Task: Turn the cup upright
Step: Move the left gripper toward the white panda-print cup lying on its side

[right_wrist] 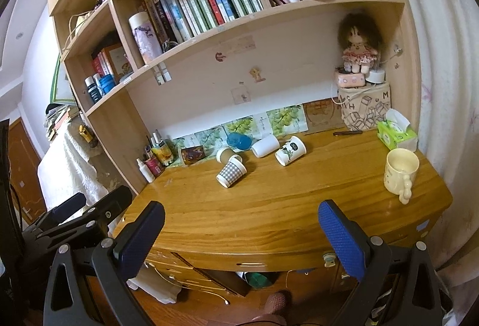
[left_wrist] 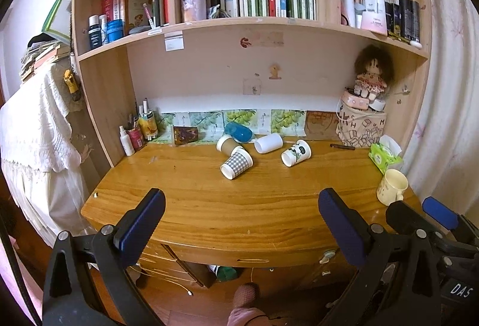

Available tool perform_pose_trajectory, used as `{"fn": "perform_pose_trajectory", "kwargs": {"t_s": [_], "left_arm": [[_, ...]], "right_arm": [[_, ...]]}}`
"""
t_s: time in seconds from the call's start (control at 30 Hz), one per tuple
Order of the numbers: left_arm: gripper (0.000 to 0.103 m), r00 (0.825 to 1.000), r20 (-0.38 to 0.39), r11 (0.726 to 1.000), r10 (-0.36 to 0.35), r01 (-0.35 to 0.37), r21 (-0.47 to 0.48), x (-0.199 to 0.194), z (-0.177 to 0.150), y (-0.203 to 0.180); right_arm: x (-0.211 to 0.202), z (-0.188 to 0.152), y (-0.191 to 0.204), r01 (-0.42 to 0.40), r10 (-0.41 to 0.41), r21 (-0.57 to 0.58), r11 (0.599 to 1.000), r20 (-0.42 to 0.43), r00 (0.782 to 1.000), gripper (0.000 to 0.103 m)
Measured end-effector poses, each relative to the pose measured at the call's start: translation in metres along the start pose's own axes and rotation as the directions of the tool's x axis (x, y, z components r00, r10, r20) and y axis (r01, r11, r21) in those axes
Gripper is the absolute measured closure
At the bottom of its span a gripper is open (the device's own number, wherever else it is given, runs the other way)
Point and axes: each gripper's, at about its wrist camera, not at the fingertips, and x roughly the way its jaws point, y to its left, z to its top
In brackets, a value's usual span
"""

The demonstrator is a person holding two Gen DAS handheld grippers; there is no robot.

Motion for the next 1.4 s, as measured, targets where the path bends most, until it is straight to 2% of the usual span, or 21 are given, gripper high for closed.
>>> {"fn": "perform_pose_trajectory", "kwargs": {"t_s": [0.53, 0.9, 1.4], "left_arm": [[0.001, 0.998, -0.057, 0.998, -0.016, 0.019, 0.053, 0.046, 0.015, -0.006], [0.001, 0.991, -0.117, 0.994, -0.066, 0.076, 0.084, 0.115, 0.047, -0.016], [0.001, 0.964, -0.235, 0.975, -0.129, 0.166, 0.148, 0.213, 0.094, -0.034]], "right_arm": [[0.038, 0.014, -0.012, 0.035, -0.033, 0.046, 0.998, -0.044, 0.998, 0.0], [0.096, 0.043, -0.027, 0.074, -0.065, 0.094, 0.993, -0.096, 0.993, 0.0], [0.184, 0.083, -0.056, 0.108, -0.067, 0.199, 0.974, -0.205, 0.976, 0.0]]}}
